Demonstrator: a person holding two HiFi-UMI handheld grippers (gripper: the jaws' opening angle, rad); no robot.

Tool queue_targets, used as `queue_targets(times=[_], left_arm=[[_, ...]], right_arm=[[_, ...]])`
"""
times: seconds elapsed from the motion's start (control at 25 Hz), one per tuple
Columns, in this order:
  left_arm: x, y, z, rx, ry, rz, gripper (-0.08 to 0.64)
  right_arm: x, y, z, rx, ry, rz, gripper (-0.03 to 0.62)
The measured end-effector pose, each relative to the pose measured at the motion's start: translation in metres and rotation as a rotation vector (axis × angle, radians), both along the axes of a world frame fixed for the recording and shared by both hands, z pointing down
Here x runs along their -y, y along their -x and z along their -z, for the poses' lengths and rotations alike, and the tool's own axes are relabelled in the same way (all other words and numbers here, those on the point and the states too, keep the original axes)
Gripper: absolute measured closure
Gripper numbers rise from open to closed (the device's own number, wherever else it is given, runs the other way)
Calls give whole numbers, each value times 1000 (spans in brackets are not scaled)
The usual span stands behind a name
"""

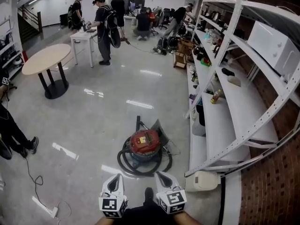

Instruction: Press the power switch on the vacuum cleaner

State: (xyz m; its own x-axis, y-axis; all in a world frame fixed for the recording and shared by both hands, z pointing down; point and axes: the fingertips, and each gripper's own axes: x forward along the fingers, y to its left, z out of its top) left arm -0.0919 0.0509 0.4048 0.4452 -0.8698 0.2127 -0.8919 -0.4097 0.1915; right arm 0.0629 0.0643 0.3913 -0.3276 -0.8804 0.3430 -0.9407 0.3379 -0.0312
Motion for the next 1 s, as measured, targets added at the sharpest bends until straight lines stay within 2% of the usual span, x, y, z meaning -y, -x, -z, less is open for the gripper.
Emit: queue_targets(times=[0.2, 0.56, 0.8, 1.0], left_arm=[[43, -34, -2, 15, -16, 9, 546], [99, -83, -8, 31, 9, 65, 546], [121, -87, -9, 71, 0, 86, 546], [140, -93, -19, 77, 38, 95, 546]], right_arm=[[48, -37, -1, 9, -3, 16, 600], [111, -86, -8, 25, -7, 74, 600], [144, -96, -12, 30, -9, 96, 600], [167, -98, -31, 29, 62, 119, 600]])
